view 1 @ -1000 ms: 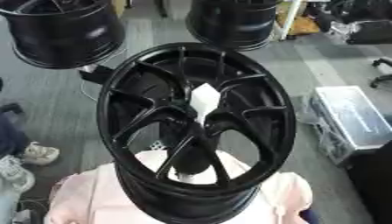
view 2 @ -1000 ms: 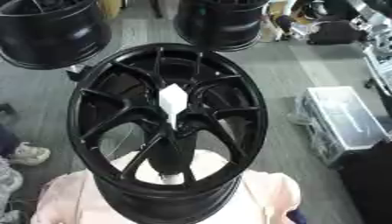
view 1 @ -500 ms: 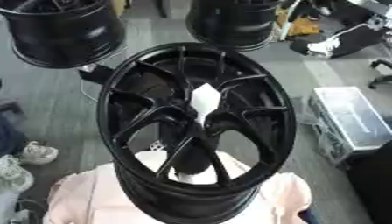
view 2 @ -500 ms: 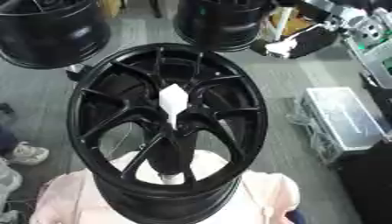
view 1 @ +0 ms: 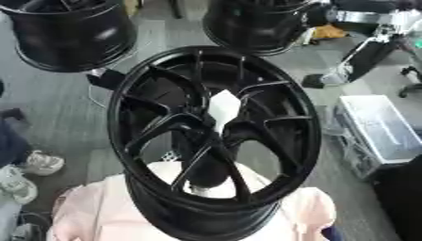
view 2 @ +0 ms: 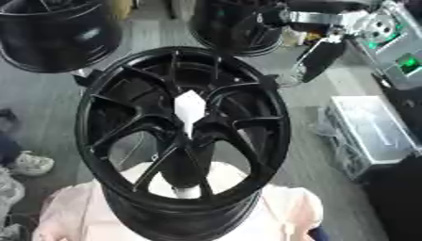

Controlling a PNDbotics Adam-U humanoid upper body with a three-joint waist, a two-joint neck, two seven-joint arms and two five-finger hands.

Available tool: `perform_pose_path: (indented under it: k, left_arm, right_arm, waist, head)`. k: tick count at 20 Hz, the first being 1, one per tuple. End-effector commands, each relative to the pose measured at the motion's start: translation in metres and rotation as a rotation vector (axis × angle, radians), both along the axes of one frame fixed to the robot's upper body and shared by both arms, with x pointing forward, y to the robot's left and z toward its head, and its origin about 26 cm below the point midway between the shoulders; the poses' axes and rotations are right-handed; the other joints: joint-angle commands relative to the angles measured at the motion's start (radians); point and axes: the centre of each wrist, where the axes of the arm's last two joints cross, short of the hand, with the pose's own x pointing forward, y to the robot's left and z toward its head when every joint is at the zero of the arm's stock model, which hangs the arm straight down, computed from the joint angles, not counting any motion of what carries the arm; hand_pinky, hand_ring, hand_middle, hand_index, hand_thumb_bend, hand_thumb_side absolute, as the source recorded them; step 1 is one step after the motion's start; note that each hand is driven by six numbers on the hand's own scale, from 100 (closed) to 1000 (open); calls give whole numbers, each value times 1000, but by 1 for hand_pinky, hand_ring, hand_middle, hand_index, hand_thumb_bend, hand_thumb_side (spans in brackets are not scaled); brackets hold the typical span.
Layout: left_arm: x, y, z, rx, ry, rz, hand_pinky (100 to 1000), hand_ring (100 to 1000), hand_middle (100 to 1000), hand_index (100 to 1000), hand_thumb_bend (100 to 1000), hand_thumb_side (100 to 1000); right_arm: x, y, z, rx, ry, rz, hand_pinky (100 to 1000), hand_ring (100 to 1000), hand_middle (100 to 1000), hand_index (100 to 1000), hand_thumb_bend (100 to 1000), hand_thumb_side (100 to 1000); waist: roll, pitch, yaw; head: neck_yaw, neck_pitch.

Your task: Pull the pin out of the wheel hub.

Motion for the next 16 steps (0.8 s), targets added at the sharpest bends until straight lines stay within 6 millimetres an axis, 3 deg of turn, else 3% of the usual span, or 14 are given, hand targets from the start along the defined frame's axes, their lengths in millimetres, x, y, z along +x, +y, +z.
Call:
perform_pose_path:
  k: [1,16]
  left_arm:
    - [0,3,9,34,-18,-7,698,620,604,640,263,702]
    - [1,2,9,36,-17,-21,698,621,604,640,258,705]
  right_arm:
    - [5,2,7,-53,-1,45,793,798,867,917,442,275]
    - [18,50,-12,-106,38,177,786,787,846,912,449,266]
  waist:
    - [3,-12,2]
    - [1,-6,12]
  head:
    - [-1,-2]
    - [-5,-2]
